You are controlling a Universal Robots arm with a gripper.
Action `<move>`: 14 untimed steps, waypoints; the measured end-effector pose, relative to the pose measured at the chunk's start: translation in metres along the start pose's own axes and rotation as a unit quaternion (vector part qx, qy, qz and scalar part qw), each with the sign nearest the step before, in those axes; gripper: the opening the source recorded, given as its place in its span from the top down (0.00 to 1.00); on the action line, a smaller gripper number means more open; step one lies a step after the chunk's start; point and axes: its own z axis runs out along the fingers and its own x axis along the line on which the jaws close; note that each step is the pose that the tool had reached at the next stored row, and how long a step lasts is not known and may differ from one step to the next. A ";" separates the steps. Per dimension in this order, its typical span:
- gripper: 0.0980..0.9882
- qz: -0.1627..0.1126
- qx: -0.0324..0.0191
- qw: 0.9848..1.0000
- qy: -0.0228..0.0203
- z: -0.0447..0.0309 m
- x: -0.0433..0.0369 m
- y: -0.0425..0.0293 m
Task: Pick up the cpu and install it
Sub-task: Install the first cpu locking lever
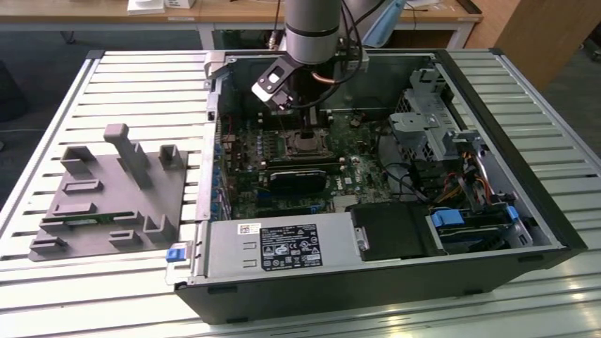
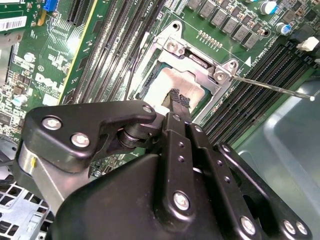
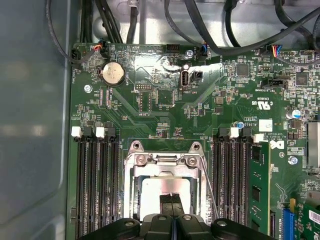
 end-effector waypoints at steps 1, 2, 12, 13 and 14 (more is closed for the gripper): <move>0.99 0.000 0.000 1.000 0.000 -0.0002 0.0000 0.0000; 0.99 0.000 0.000 1.000 0.000 -0.0005 0.0000 0.0000; 0.99 0.000 0.000 1.000 0.000 -0.0036 0.0000 0.0001; 0.99 0.000 0.000 1.000 0.000 -0.0041 -0.0001 0.0001; 0.99 0.000 0.000 1.000 0.000 -0.0045 -0.0001 0.0001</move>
